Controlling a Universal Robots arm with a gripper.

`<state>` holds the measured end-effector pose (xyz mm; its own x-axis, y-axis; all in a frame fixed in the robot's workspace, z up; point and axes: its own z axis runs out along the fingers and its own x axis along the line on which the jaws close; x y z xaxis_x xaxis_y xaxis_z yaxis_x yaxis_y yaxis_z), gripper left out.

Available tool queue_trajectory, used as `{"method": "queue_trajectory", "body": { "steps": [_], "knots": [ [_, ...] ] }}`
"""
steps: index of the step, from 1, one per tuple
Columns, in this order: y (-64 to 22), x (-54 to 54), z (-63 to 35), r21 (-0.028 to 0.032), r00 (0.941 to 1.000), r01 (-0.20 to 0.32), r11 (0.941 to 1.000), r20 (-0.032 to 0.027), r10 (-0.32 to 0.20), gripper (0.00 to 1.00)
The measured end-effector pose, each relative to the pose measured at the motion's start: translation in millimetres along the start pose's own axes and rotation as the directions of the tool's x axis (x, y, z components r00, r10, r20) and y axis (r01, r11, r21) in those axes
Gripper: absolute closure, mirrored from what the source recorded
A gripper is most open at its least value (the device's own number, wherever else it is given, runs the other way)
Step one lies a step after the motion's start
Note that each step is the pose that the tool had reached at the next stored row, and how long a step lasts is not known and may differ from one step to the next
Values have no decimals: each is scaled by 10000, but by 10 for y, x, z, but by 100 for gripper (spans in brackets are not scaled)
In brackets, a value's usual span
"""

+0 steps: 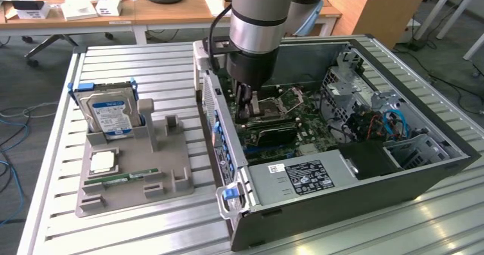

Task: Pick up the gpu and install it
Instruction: 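Press down on the gpu until it lock into place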

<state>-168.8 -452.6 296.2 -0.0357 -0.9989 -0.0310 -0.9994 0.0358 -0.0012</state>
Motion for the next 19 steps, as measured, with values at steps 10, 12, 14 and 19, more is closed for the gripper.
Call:
{"method": "queue_trajectory", "body": {
  "steps": [10, 12, 14, 19],
  "knots": [
    [29, 1, 1, 0, 10000, 0, 10000, 0, 0, 89],
    [35, 2, 1, 0, 10000, 0, 10000, 0, 0, 89],
    [43, 2, 1, 0, 10000, -1, 10000, 0, 1, 89],
    [71, 3, 5, 0, 10000, 0, 10000, 0, 0, 89]
  ]
}}
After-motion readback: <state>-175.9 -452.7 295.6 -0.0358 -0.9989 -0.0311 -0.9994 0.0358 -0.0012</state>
